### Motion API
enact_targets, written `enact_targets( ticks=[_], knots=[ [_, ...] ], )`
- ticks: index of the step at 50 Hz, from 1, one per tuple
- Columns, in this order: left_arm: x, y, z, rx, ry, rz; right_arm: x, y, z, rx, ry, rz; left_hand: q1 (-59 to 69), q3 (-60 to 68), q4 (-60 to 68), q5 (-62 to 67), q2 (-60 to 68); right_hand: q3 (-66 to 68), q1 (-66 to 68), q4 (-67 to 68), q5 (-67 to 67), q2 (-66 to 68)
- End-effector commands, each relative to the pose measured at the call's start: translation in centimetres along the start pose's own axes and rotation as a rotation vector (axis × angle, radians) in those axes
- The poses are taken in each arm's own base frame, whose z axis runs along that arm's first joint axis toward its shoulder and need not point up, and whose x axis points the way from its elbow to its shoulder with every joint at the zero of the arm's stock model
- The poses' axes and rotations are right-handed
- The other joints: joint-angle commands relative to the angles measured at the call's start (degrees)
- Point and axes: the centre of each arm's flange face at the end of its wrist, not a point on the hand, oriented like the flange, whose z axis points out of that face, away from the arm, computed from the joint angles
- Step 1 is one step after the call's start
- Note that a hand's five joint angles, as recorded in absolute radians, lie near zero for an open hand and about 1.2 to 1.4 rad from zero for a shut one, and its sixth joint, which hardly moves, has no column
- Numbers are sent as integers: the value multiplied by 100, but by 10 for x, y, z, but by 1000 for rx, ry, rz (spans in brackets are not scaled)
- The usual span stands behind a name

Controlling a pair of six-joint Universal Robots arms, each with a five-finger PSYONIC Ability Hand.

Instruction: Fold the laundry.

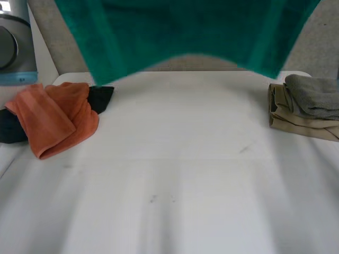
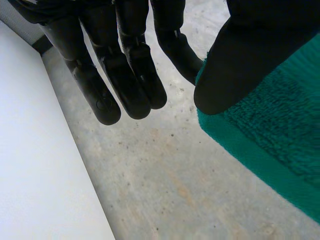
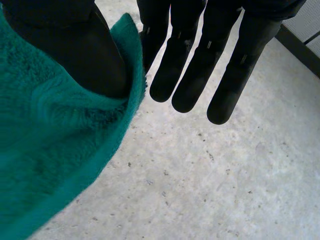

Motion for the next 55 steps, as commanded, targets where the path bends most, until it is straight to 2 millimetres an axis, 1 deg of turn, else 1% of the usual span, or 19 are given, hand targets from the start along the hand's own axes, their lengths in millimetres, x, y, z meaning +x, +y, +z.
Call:
enact_targets(
  ticks=[1, 7, 8, 11, 12, 14, 17, 22, 23, 26, 27, 30, 33, 37, 41, 42, 46, 50, 55],
  knots=[
    [16, 50, -58, -232, 86, -2, -24, 56, -44, -260, -134, 20, 1495, 1145, 1119, 1449, 1126, 1177, 1613, 1121, 1201, 1262],
    [34, 82, -122, -418, 214, -14, -53, 110, -109, -523, -327, 56, 1495, 1145, 1119, 1449, 1126, 1177, 1613, 1121, 1201, 1262],
    [38, 89, -141, -469, 251, -14, -55, 116, -116, -552, -340, 54, 1495, 1145, 1119, 1449, 1126, 1177, 1613, 1121, 1201, 1262],
    [43, 96, -167, -544, 297, -7, -61, 131, -140, -637, -396, 26, 1495, 1145, 1119, 1449, 1126, 1177, 1613, 1121, 1201, 1262],
    [44, 100, -190, -620, 340, 26, -62, 131, -144, -651, -408, 16, 1495, 1145, 1119, 1449, 1126, 1177, 1613, 1121, 1201, 1262],
    [44, 100, -198, -651, 359, 47, -62, 132, -151, -681, -431, -13, 1495, 1145, 1119, 1449, 1126, 1177, 1613, 1121, 1201, 1262],
    [42, 97, -230, -780, 442, 126, -62, 127, -171, -770, -506, -77, 1495, 1145, 1119, 1449, 1126, 1177, 1613, 1121, 1201, 1262],
    [22, 50, -256, -932, 557, 253, -50, 93, -200, -950, -670, -201, 1495, 1145, 1119, 1449, 1126, 1177, 1613, 1121, 1201, 1262],
    [14, 32, -265, -974, 597, 288, -42, 76, -211, -1030, -726, -242, 1495, 1145, 1119, 1449, 1126, 1177, 1613, 1121, 1201, 1262],
    [4, 5, -281, -1053, 660, 322, -16, 43, -233, -1185, -800, -334, 1495, 1145, 1119, 1449, 1126, 1177, 1613, 1121, 1201, 1262],
    [-2, -15, -293, -1105, 713, 334, -11, 35, -239, -1217, -825, -351, 1495, 1145, 1119, 1449, 1126, 1177, 1613, 1121, 1201, 1262],
    [-11, -43, -310, -1170, 800, 357, 1, 13, -256, -1259, -906, -432, 1495, 1145, 1119, 1449, 1126, 1177, 1613, 1121, 1201, 1262],
    [-12, -47, -312, -1141, 831, 380, 2, 8, -263, -1243, -946, -473, 1495, 1145, 1119, 1449, 1126, 1177, 1613, 1121, 1201, 1262],
    [-7, -35, -305, -1087, 832, 387, -1, 12, -258, -1185, -909, -487, 1495, 1145, 1119, 1449, 1126, 1177, 1613, 1121, 1201, 1262],
    [3, -6, -286, -998, 785, 400, -5, 35, -243, -1123, -782, -441, 1495, 1145, 1119, 1449, 1126, 1177, 1613, 1121, 1201, 1262],
    [9, 5, -275, -954, 754, 396, -11, 50, -234, -1087, -728, -418, 1495, 1145, 1119, 1449, 1126, 1177, 1613, 1121, 1201, 1262],
    [27, 30, -253, -862, 686, 344, -35, 73, -220, -991, -677, -368, 1495, 1145, 1119, 1449, 1126, 1177, 1613, 1121, 1201, 1262],
    [37, 69, -230, -841, 594, 338, -47, 94, -200, -906, -609, -359, 1495, 1145, 1119, 1449, 1126, 1177, 1613, 1121, 1201, 1262],
    [46, 104, -215, -857, 513, 389, -57, 117, -185, -851, -547, -384, 1495, 1145, 1119, 1449, 1126, 1177, 1613, 1121, 1201, 1262]
  ],
)
